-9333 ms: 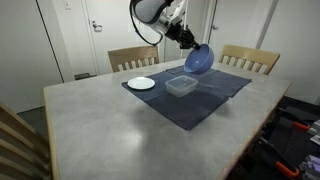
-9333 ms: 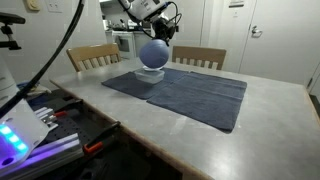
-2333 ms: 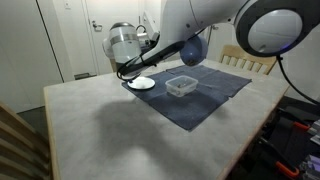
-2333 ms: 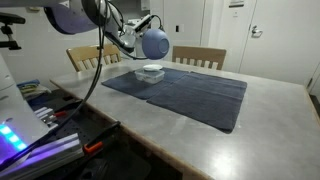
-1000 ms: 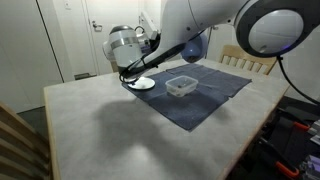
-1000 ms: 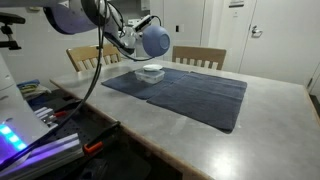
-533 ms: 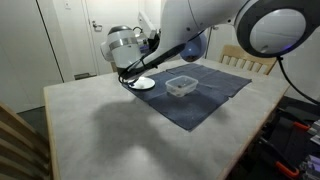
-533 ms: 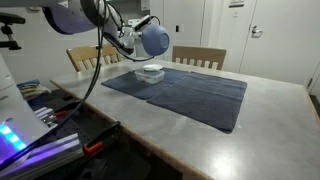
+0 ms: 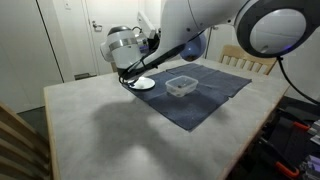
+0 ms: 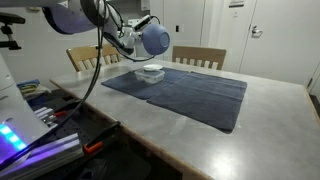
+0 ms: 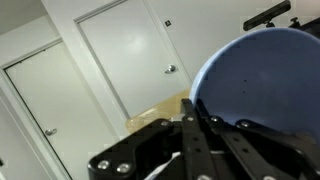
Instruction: Pour the contents in the blue bowl into the clear bowl
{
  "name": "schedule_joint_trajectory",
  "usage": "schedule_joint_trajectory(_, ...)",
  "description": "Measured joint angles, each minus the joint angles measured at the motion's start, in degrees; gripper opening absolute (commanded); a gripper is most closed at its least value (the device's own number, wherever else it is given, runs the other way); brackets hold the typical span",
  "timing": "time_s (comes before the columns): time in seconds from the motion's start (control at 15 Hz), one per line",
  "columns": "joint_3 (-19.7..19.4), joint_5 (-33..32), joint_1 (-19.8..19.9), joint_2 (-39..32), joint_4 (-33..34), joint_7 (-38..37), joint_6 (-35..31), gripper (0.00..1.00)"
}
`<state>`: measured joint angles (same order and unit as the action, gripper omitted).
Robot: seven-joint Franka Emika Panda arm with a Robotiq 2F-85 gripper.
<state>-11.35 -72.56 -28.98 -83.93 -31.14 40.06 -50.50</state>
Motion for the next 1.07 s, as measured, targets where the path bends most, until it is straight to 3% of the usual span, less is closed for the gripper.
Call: schedule_joint_trajectory(1.07,-0.1,-5.6,-0.2,0.0,-1.5,2.5,0.7,0.01)
